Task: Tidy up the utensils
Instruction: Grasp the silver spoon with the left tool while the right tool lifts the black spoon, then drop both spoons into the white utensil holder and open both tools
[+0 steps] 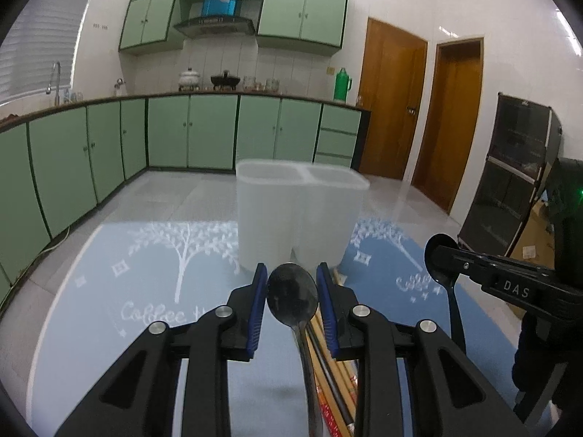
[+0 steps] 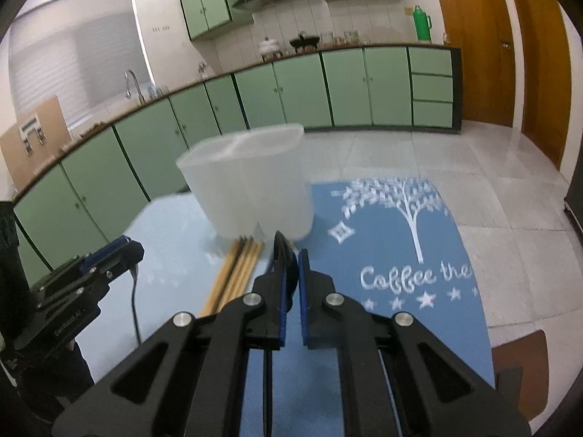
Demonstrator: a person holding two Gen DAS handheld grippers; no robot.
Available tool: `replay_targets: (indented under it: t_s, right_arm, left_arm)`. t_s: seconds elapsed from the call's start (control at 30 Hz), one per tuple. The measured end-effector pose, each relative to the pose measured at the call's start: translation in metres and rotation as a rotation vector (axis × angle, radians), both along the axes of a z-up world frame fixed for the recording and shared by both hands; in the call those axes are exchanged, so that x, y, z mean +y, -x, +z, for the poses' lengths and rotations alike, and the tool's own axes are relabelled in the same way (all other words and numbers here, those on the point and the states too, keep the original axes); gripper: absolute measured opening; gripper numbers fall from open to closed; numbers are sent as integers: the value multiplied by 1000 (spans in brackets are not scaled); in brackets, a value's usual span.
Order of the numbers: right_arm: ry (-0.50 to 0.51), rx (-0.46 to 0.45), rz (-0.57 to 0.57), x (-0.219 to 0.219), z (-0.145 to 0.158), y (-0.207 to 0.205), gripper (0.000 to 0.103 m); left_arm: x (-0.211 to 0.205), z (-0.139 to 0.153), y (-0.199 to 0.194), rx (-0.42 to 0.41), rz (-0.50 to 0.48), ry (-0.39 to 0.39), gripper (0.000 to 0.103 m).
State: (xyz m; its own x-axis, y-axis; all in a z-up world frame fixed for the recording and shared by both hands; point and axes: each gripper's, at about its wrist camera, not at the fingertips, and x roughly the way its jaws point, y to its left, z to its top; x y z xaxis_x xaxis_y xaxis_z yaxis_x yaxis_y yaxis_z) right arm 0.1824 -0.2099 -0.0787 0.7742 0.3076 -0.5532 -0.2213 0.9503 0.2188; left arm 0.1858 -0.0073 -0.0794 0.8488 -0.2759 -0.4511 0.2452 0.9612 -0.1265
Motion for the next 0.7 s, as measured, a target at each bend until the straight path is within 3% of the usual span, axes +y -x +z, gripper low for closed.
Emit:
replay_targets:
  t_s: [0.23,0.5,0.7]
  right_arm:
    - [-63,-149,20,-2,43,-16,5]
    - [-87,-339,4,5,92,-83,5]
    - [-74,-382,-42,11,97,-144,5]
  left_arm:
    - [3,45,-6,-113,-22,52,27]
    - [5,115,-45,-289,-28,73,27]
    - [0,124,-104,-327,1,45,27]
